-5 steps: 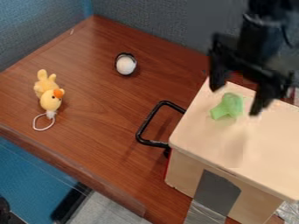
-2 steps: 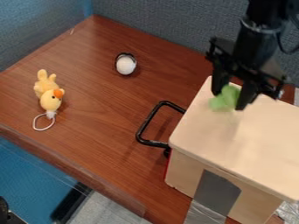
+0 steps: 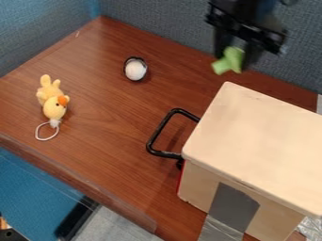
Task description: Put the broccoli to the top middle of the table
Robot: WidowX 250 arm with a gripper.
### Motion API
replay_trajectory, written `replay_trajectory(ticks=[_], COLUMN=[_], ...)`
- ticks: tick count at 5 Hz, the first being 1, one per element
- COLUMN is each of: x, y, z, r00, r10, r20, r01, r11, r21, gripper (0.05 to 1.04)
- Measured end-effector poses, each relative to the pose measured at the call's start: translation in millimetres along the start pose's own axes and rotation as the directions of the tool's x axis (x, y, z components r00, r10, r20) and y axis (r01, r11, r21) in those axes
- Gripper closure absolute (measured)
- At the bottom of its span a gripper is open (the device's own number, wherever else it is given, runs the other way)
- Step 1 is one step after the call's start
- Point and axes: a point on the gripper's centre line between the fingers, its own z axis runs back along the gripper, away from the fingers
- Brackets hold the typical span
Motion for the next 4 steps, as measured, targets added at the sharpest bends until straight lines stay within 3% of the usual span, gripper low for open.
replay_trajectory(ticks=[1, 2, 4], x=[12, 16, 23], y=[32, 62, 79], z=[-15, -43, -99], r00=[0.997, 0.99, 0.974], r10=[0.072, 0.138, 0.218], r20=[-0.008, -0.009, -0.062], r01=[-0.071, -0.137, -0.208], r11=[0.996, 0.985, 0.969], r21=[0.052, 0.102, 0.137], gripper=[0.55, 0.55, 0.55])
